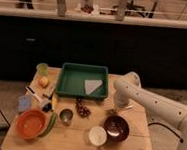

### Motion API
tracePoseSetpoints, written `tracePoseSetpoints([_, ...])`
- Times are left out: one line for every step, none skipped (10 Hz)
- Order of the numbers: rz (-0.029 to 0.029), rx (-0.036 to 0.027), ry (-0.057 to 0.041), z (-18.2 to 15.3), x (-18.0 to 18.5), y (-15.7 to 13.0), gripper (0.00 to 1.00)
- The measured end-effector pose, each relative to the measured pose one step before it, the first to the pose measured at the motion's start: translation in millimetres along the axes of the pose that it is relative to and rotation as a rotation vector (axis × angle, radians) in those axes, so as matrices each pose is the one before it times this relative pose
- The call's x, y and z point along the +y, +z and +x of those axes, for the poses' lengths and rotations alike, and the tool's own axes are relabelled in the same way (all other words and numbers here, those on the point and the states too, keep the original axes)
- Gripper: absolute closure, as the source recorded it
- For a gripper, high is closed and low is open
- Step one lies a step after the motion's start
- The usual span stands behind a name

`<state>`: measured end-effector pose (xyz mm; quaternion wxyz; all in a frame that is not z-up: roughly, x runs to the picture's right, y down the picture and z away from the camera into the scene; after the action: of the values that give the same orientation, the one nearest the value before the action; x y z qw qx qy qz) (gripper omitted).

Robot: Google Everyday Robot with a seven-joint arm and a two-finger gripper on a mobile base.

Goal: Place fork in metal cup

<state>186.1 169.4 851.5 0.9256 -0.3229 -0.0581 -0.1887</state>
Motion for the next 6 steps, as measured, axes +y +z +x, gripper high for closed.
tracePoseSetpoints([0.01272, -0.00472, -0.02109, -2.58, 1.91, -9.28, 1.0])
tracePoseSetpoints([0.0205, 0.0055, -0.02472, 1.53, 2.39, -10.88, 1.0])
tracePoseSetpoints([0.01291, 0.00223, -0.02256, -1.29, 0.33, -8.25, 1.0])
tracePoseSetpoints([0.01413, 0.00421, -0.04242, -3.53, 0.45, -11.03, 1.0])
tracePoseSetpoints([0.01047, 0.00672, -0.05108, -5.23, 0.22, -11.28, 1.0])
tracePoseSetpoints([0.00609, 0.00441, -0.03451, -4.55, -0.51, -6.54, 1.0])
